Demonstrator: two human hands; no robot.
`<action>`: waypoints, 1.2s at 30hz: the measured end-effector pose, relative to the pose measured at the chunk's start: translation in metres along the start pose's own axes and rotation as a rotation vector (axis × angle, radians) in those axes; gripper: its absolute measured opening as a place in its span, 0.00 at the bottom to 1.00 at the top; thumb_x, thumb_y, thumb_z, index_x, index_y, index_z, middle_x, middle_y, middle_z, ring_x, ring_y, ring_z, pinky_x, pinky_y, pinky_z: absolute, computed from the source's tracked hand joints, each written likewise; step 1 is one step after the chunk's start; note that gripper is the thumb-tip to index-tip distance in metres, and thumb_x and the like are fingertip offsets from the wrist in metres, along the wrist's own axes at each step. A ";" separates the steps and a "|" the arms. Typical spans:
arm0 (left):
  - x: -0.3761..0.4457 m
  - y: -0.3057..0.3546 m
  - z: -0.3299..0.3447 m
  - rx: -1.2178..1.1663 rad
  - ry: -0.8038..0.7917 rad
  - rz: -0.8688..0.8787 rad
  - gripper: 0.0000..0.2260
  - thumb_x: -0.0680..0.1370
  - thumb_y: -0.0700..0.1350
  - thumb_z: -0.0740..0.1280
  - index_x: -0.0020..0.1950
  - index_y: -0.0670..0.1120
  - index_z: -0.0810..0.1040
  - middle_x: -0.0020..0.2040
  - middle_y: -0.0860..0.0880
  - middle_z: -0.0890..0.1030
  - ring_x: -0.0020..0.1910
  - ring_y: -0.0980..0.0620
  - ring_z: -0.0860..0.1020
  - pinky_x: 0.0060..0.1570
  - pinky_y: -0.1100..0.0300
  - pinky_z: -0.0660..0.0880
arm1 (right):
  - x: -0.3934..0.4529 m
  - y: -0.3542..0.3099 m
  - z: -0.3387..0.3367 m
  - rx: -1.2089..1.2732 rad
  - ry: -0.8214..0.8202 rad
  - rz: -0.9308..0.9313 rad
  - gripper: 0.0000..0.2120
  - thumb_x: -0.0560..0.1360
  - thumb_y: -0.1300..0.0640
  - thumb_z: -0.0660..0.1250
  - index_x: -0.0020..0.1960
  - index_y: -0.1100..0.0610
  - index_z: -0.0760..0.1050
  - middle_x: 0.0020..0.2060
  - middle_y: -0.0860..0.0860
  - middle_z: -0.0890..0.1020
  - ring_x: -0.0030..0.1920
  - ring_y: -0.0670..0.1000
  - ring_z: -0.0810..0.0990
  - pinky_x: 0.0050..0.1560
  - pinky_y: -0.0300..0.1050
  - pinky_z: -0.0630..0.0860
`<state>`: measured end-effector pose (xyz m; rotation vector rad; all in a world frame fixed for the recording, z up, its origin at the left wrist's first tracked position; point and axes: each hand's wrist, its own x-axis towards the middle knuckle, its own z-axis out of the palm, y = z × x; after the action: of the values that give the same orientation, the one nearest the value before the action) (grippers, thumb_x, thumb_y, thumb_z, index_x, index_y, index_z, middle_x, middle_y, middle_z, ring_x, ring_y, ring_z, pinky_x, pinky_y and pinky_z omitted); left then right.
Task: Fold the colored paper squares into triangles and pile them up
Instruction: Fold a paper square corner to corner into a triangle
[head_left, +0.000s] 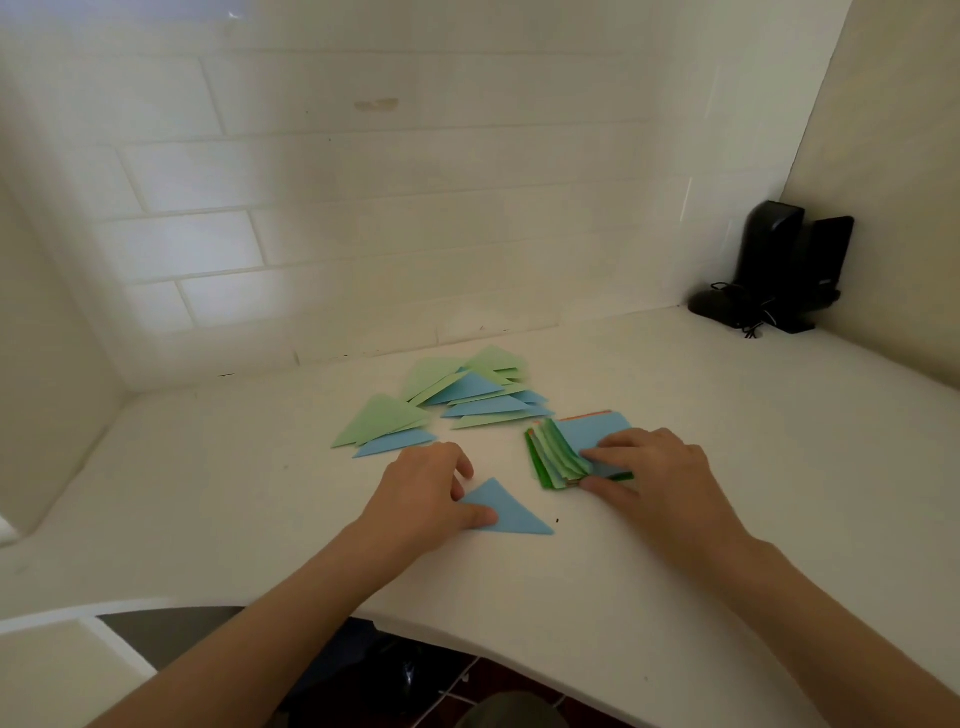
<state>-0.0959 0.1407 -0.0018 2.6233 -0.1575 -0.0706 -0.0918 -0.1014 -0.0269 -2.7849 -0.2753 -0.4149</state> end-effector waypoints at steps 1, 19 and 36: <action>0.000 0.000 0.000 -0.003 -0.008 -0.001 0.20 0.68 0.56 0.75 0.54 0.51 0.74 0.42 0.57 0.74 0.42 0.59 0.73 0.36 0.67 0.66 | 0.000 -0.005 0.003 -0.009 0.007 0.002 0.15 0.73 0.40 0.65 0.58 0.42 0.79 0.55 0.43 0.78 0.54 0.50 0.74 0.51 0.48 0.67; 0.005 -0.016 -0.012 -0.178 -0.074 0.031 0.06 0.73 0.50 0.71 0.42 0.52 0.75 0.37 0.56 0.77 0.33 0.60 0.73 0.32 0.68 0.65 | 0.009 -0.042 0.022 -0.074 0.267 -0.030 0.11 0.65 0.54 0.76 0.28 0.50 0.76 0.26 0.45 0.78 0.32 0.51 0.74 0.38 0.44 0.63; 0.059 -0.071 -0.060 -0.250 0.264 -0.121 0.07 0.76 0.47 0.68 0.53 0.49 0.78 0.45 0.47 0.80 0.43 0.50 0.76 0.38 0.60 0.68 | -0.032 -0.082 0.034 0.039 0.251 -0.312 0.04 0.70 0.53 0.61 0.37 0.50 0.73 0.33 0.44 0.77 0.35 0.50 0.75 0.39 0.46 0.70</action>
<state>-0.0256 0.2233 0.0141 2.3630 0.0959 0.2017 -0.1320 -0.0182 -0.0448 -2.6184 -0.6515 -0.8148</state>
